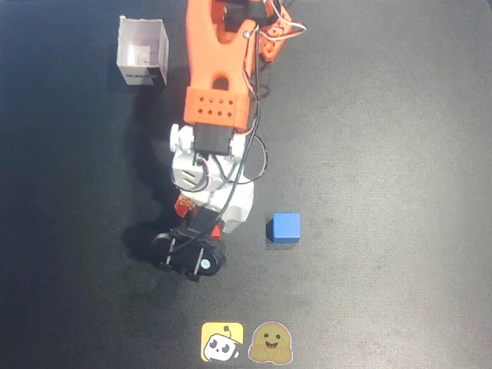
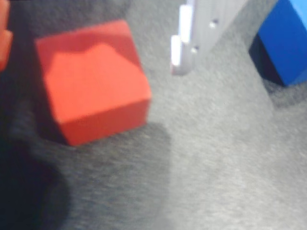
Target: Put the red cube on top of the blue cube.
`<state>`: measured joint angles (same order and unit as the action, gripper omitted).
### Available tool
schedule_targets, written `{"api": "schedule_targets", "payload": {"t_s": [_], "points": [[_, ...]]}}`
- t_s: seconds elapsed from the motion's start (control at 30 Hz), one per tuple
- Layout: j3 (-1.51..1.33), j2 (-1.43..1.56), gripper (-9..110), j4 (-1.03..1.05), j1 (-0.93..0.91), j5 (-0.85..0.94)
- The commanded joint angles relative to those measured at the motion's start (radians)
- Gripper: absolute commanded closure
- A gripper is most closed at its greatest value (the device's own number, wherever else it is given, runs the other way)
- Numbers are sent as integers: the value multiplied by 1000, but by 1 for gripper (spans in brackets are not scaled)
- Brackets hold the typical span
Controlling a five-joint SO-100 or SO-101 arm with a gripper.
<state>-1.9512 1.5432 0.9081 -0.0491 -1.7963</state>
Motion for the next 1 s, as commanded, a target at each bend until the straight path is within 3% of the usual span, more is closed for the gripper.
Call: {"api": "schedule_targets", "payload": {"t_s": [0.0,0.53,0.97], "points": [[57,-3,73,-32,8,14],[9,-74,76,-91,9,37],[-34,-86,96,-115,0,26]]}}
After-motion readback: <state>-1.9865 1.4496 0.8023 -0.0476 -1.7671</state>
